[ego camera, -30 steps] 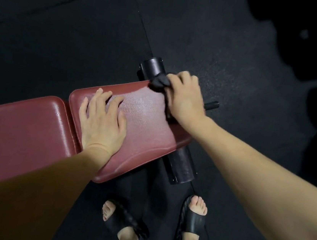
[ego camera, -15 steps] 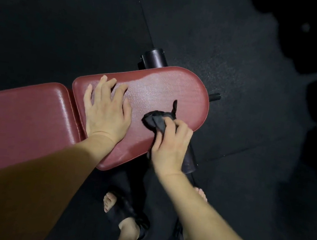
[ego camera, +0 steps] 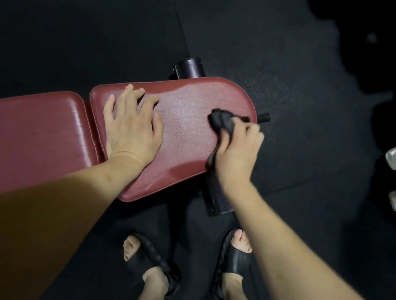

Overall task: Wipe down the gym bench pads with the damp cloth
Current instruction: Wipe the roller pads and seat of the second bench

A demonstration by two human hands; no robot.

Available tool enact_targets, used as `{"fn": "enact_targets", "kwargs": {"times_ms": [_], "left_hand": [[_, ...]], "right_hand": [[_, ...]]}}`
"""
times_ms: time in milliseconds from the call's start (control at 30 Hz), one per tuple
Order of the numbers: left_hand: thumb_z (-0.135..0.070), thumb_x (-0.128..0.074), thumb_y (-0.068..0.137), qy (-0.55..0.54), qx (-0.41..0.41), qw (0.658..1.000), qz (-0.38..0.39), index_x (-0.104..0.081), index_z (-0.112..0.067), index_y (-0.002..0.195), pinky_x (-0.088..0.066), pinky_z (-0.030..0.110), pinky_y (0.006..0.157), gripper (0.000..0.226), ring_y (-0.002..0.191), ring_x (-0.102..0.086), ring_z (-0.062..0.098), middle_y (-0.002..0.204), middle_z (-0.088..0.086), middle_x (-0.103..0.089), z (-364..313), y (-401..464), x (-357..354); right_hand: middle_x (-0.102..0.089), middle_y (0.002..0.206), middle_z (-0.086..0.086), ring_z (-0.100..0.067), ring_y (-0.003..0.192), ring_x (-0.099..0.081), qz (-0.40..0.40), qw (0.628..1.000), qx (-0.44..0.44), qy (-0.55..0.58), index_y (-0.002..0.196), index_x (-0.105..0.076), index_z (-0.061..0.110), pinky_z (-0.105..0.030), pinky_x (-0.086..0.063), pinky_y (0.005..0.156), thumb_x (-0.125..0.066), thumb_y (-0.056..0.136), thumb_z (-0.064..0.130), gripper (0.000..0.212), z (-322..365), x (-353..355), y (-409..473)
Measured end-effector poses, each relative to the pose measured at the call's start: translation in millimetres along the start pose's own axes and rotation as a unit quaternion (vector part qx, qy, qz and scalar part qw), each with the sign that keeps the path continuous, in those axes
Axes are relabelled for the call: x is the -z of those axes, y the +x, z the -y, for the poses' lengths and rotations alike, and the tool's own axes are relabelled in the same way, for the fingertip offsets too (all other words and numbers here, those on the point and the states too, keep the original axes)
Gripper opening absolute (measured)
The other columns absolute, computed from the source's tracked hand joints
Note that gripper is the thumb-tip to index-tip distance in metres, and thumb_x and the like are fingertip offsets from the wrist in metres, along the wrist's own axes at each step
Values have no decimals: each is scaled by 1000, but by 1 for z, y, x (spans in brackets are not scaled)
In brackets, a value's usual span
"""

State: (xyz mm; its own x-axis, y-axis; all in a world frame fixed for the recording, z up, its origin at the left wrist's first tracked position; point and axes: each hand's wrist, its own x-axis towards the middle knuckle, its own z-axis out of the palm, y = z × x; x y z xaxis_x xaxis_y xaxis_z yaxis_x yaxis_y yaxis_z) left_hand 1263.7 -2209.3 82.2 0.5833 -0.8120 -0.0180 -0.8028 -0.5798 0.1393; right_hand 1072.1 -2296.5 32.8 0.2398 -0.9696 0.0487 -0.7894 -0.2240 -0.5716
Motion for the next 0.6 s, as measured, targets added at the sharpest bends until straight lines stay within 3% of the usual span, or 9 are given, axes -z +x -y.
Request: {"fn": "enact_targets", "kwargs": {"times_ms": [100, 200, 400, 600], "left_hand": [[-31, -43, 101, -11, -9, 1000, 12, -56, -25, 133, -12, 53, 126, 36, 151, -28, 25, 146, 7, -48, 2, 0, 4], [-23, -45, 100, -47, -31, 997, 44, -56, -22, 136, -11, 52, 127, 38, 152, -27, 26, 150, 6, -46, 10, -1, 15], [-12, -56, 90, -37, -32, 998, 35, -63, -12, 130, -34, 45, 117, 40, 134, -45, 26, 141, 6, -53, 69, -31, 66], [-16, -56, 91, 34, -33, 998, 50, -64, -13, 132, -34, 44, 116, 42, 134, -46, 26, 138, 5, -56, 141, -64, 95]], "right_hand": [[-52, 108, -16, -31, 95, -44, 24, 999, 33, 17, 124, -62, 9, -45, -42, 87, -55, 98, 20, 29, 33, 1, -44], [-52, 109, -15, -29, 96, -42, 55, 997, 55, 20, 123, -62, 10, -45, -42, 87, -54, 99, 22, 28, 38, 2, -29], [-53, 117, -20, -38, 105, -46, 36, 998, -54, -2, 119, -62, 8, -49, -40, 89, -55, 102, 24, 24, 102, -34, 32], [-57, 112, -13, -32, 98, -48, 96, 983, 145, 53, 117, -67, 12, -46, -47, 84, -58, 99, 19, 21, 182, -65, 7]]}}
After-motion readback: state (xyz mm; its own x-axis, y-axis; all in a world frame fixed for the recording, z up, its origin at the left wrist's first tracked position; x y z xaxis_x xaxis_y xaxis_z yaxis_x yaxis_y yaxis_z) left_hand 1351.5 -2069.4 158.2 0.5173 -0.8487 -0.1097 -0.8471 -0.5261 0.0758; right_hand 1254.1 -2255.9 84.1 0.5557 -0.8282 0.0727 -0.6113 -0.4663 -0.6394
